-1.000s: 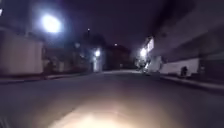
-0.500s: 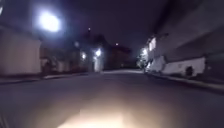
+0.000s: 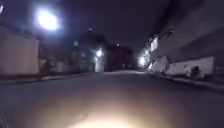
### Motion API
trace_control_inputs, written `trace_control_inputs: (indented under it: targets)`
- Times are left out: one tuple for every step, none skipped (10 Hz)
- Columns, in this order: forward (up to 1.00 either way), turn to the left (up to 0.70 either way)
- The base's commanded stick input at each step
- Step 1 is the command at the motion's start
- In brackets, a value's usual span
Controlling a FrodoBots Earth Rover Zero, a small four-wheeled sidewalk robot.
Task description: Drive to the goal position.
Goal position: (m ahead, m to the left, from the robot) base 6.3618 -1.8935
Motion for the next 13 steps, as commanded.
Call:
trace_control_inputs:
  targets:
    - [0.70,0.00]
    - [0.70,0.00]
    - [0.70,0.00]
    - [0.70,0.00]
    - [0.70,0.00]
    - [0.70,0.00]
    - [0.70,0.00]
    - [0.70,0.00]
    - [0.70,-0.23]
    - [0.70,-0.35]
    - [0.70,-0.35]
    - [0.70,-0.35]
    - [0.70,-0.35]
